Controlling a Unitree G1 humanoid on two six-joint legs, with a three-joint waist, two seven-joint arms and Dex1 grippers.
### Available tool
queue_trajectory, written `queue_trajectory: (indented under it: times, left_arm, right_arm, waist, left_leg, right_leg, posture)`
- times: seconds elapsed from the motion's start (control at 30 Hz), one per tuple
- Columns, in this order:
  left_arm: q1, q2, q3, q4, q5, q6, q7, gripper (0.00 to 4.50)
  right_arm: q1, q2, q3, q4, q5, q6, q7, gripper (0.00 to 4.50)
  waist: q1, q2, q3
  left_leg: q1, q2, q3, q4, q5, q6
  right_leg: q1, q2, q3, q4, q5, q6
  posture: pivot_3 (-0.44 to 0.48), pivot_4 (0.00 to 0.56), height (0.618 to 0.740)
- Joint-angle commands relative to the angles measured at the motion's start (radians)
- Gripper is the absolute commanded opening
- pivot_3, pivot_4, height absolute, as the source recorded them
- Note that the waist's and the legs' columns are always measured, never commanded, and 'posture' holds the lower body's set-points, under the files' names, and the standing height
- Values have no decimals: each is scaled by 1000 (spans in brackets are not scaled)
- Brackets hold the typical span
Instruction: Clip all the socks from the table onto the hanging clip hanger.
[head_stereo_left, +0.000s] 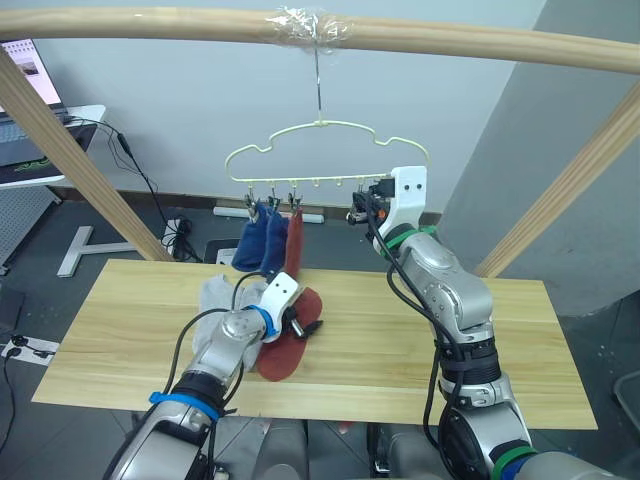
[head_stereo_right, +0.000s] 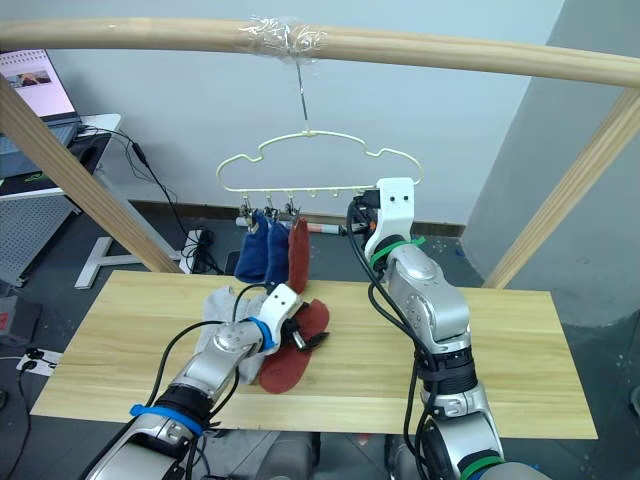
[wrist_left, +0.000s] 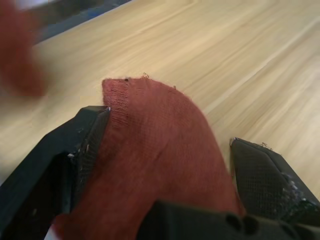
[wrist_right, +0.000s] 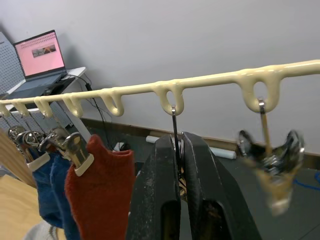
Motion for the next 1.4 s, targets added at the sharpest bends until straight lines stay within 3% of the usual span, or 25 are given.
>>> queue_trajectory:
  times: [0.03, 0.17, 0.4, 0.47, 0.57, 0.93, 1.4]
  left_arm:
    - [43, 27, -1, -36, 8, 51, -42, 3262]
    - [63, 31, 13, -73, -5, 70, -58, 2049]
    - [97, -28, 100, -176, -161, 133, -140, 27]
    - [102, -52, 124, -191, -198, 108, -150, 27]
    - [96, -131, 190, -341, -368, 84, -221, 27]
    - [-26, -251, 239, -491, -477, 168, -100, 27]
    - [-57, -273, 246, -440, -460, 114, -75, 27]
  right_arm:
    - [12, -19, -22, -29, -5, 15, -13, 0]
    - [15, -26, -24, -34, -3, 19, -16, 0]
    - [7, -72, -45, -45, 11, 45, 10, 0]
    - [4, -79, -56, -52, 24, 57, 13, 0]
    - [-31, -54, -163, -77, 140, 183, -5, 0]
    - [-163, 54, -550, -126, 463, 633, -241, 0]
    - [-184, 75, -606, -165, 554, 739, -341, 0]
  waist:
    - [-9, 0, 0]
    - [-14, 0, 0]
    - [-13, 0, 0]
    - [-13, 0, 1]
    - [-12, 0, 2]
    - [-10, -1, 3]
    - [-13, -1, 3]
  left_leg:
    - [0, 0, -1, 0, 0, 0]
    - [1, 0, -1, 0, 0, 0]
    - [1, 0, -1, 0, 0, 0]
    - [1, 0, -1, 0, 0, 0]
    - [1, 0, -2, 0, 0, 0]
    - [0, -1, -4, 0, 0, 0]
    - [-1, -2, -4, 0, 0, 0]
  right_leg:
    - [0, 0, 0, 0, 0, 0]
    - [2, 0, -1, 0, 0, 0]
    - [3, -1, -1, -1, 0, 0]
    - [3, -1, -1, -1, 0, 0]
    - [3, -1, -2, -1, 0, 0]
    - [4, -1, -3, -2, 0, 1]
    - [4, -2, -4, -3, 0, 1]
  posture:
    - [143, 228, 740]
    - [139, 229, 740]
    - [137, 231, 740]
    - [138, 226, 740]
    - [140, 227, 740]
    - [135, 215, 740]
    - [115, 201, 740]
